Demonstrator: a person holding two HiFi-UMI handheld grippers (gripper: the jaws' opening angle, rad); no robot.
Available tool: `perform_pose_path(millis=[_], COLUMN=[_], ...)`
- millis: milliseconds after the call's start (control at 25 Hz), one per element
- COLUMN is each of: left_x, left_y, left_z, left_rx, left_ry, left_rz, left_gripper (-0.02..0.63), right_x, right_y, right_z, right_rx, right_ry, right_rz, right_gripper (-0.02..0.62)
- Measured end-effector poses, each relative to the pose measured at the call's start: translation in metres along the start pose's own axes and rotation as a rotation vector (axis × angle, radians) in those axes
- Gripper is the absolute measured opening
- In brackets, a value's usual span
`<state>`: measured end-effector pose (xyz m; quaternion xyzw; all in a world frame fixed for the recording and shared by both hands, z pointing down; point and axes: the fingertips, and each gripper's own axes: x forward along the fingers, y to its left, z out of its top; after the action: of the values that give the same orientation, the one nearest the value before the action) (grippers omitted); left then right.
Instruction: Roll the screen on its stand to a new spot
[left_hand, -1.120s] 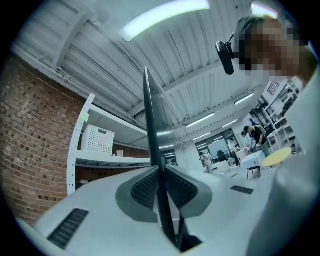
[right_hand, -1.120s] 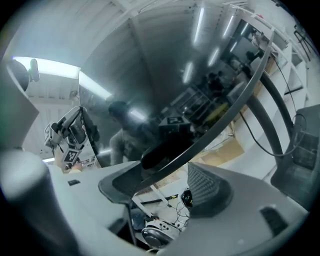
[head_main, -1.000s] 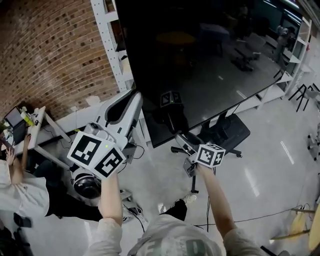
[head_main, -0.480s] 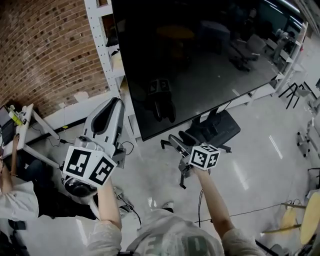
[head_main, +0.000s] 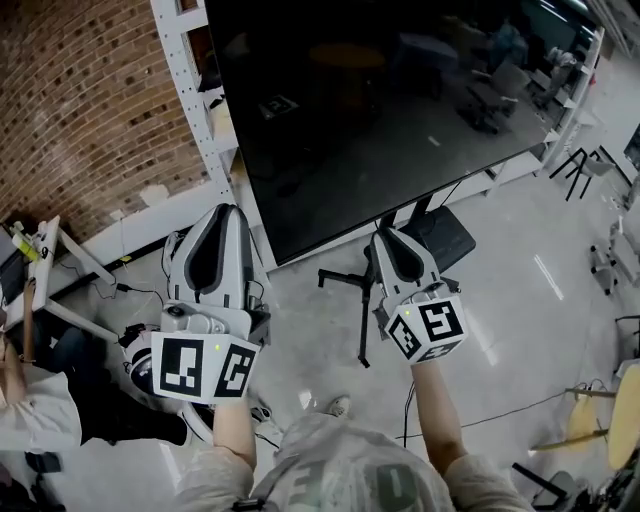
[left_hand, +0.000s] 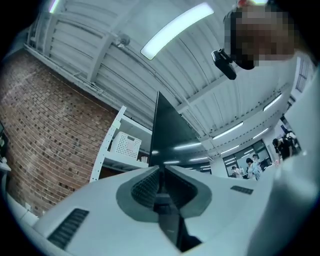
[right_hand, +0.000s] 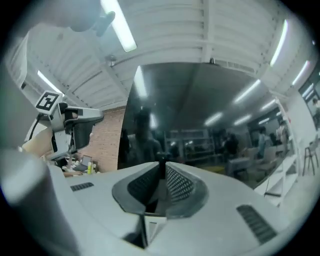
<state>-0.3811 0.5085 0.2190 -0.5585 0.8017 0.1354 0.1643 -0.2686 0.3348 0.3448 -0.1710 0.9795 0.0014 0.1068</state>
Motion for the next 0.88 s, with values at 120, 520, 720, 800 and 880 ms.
perform_pose_path(millis=[120,520,720,800,880], left_x=[-0.003,-0.006,-0.011,-0.011,-0.012], left_y=[-0.019,-0.084,-0.098,-0.101,-0.103], left_z=[-0.010,-0.053,-0.054,-0.056,-0.057], left_rx=[0.023,0.051,0.084,0.081,0.075], left_ry=[0.022,0.119,0.137,0.147,0.150], left_rz=[0.000,-0.099,-0.126,-0.134,-0.139], left_gripper=[0.019,0.014,0.014,0.014,0.014], right_x=[-0.021,-0.073,-0.080,-0.083,-0.085], right_y=[0.009,0.030,0.032,0.031,0.030], right_z=[0.050,0.098,0.095,0.094,0.092], right_rx=[-0.118,-0.317,-0.298,-0.298,-0.295], right_ry=[-0.100,-0.173,-0.155,-0.149,-0.142], right_rz=[-0.074,-0.203,-0.209,-0.217,-0.220], right_gripper=[0.034,0.029,0.029,0.029,0.029])
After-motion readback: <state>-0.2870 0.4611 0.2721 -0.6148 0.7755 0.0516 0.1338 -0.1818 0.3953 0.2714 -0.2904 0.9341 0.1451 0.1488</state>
